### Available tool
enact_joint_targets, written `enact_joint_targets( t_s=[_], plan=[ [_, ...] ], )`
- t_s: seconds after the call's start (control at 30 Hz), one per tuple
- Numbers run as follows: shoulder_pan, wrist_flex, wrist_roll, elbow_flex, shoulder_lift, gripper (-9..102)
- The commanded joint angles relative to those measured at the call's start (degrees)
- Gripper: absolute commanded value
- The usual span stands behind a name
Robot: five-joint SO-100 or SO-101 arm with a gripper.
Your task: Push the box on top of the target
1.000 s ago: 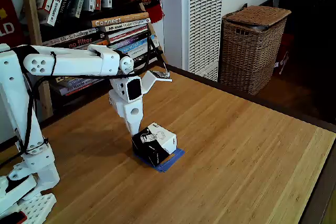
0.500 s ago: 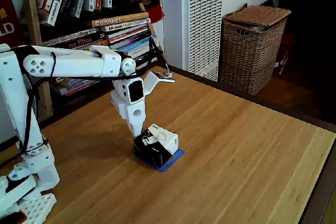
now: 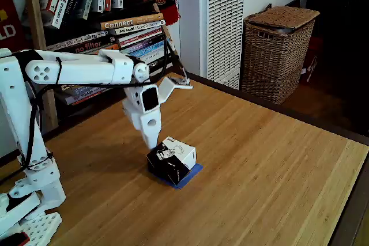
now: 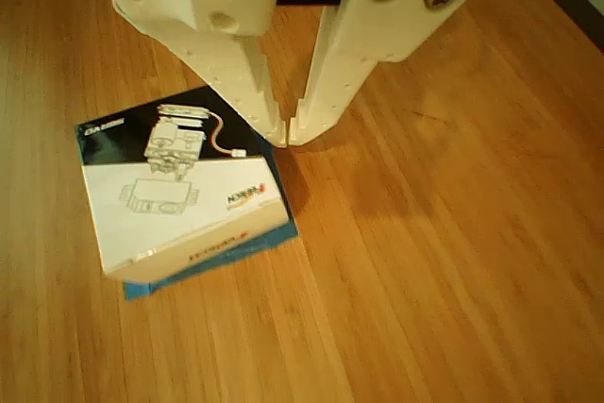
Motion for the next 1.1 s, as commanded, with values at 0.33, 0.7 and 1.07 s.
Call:
enact_joint_targets(
  t_s=[0.33,0.7,1.07],
  plan=[
    [-0.26,-2.9,1.23,-5.8,-3.78,0],
    [0.62,-2.72,0.88,-7.47,-5.01,0],
    [1.23,-2.9,0.44,-8.44,-6.06,0]
  ],
)
